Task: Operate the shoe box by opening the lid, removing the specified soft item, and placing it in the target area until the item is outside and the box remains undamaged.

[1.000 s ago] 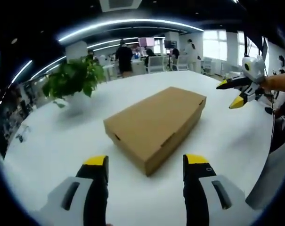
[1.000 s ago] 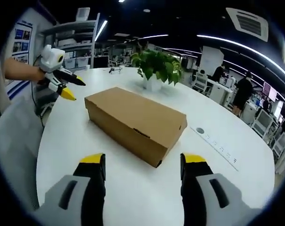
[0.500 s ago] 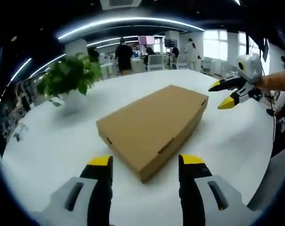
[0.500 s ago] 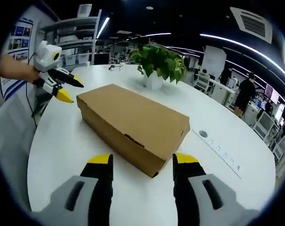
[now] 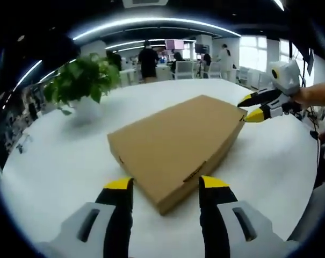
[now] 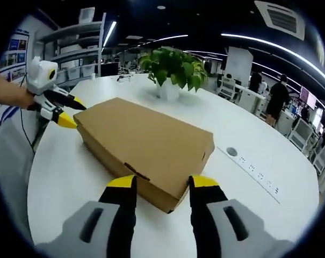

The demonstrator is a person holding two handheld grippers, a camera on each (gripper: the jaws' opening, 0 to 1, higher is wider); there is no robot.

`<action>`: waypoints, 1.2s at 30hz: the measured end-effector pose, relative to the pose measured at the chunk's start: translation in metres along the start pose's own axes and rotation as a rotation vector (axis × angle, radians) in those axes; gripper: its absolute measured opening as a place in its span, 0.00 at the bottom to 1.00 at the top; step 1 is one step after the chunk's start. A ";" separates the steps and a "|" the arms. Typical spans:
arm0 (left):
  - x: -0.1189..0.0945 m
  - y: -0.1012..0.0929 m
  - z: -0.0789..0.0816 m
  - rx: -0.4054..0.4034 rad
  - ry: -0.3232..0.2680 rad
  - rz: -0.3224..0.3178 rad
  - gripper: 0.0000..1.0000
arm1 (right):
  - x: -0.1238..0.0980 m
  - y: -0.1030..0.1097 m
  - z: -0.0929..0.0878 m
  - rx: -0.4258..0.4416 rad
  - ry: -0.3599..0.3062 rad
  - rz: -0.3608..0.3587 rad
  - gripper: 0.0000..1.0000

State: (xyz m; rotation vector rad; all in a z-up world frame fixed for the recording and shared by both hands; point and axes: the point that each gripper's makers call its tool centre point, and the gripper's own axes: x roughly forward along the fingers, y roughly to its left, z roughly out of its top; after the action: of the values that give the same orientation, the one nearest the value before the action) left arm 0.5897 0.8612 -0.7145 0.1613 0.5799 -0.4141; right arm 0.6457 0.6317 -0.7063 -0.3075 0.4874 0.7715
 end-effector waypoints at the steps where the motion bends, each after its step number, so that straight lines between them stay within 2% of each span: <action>1: 0.000 0.000 -0.001 -0.003 0.005 0.002 0.47 | 0.000 0.000 0.000 -0.005 0.002 0.000 0.38; 7: 0.002 0.000 -0.005 -0.014 0.012 0.008 0.46 | 0.000 -0.005 -0.009 0.017 0.021 -0.003 0.39; 16: 0.002 0.000 -0.005 -0.035 0.008 0.010 0.46 | 0.007 0.002 -0.014 0.041 0.039 0.018 0.41; 26: 0.002 0.000 -0.006 -0.017 0.012 -0.002 0.44 | 0.006 0.005 -0.014 0.081 0.042 0.008 0.39; 36: -0.001 0.004 -0.009 0.004 0.037 -0.035 0.43 | -0.001 0.017 -0.016 0.119 0.046 -0.014 0.39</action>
State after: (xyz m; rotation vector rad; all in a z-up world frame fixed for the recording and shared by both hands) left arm 0.5860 0.8678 -0.7214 0.1630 0.6192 -0.4467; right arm 0.6273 0.6357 -0.7210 -0.2178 0.5716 0.7202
